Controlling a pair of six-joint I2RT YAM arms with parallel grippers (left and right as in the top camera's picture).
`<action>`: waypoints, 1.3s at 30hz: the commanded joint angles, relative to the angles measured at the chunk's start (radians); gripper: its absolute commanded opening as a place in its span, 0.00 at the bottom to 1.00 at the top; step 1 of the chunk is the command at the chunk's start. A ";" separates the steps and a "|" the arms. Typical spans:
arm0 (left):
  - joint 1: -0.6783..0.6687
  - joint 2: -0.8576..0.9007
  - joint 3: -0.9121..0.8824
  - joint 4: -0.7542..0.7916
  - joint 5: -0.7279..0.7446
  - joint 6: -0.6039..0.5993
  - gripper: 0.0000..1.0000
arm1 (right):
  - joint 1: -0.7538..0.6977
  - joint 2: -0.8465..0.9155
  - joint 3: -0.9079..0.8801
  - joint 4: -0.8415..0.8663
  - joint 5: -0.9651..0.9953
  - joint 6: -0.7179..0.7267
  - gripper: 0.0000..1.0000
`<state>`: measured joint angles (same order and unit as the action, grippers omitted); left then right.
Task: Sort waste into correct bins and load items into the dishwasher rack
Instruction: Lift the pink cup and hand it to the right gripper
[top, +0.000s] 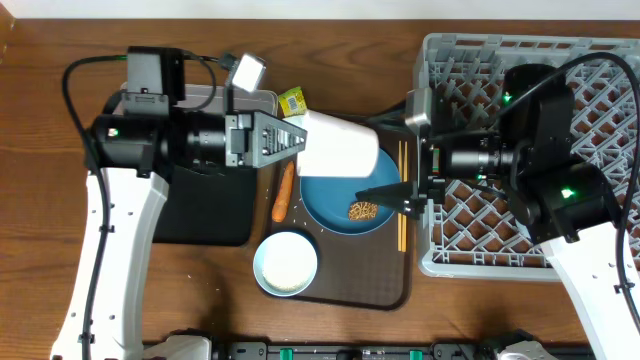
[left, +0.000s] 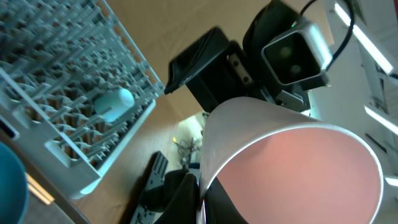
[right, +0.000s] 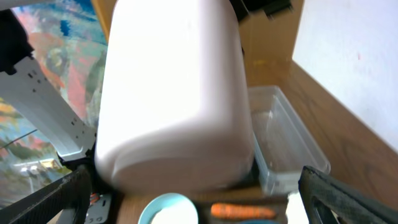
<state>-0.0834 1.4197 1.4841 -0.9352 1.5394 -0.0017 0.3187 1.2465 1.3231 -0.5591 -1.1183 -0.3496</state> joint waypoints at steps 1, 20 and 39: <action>-0.026 0.000 -0.002 -0.001 0.014 0.017 0.06 | 0.019 0.002 0.009 0.033 -0.023 0.008 0.99; -0.020 0.000 -0.002 0.014 -0.033 0.016 0.69 | 0.019 -0.016 0.010 0.044 0.031 0.110 0.53; -0.010 0.000 -0.002 0.014 -0.034 0.016 0.76 | -0.191 -0.158 0.010 -0.282 1.125 0.576 0.49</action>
<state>-0.0937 1.4197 1.4834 -0.9192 1.4933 0.0044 0.1886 1.1133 1.3231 -0.8131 -0.3378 0.0292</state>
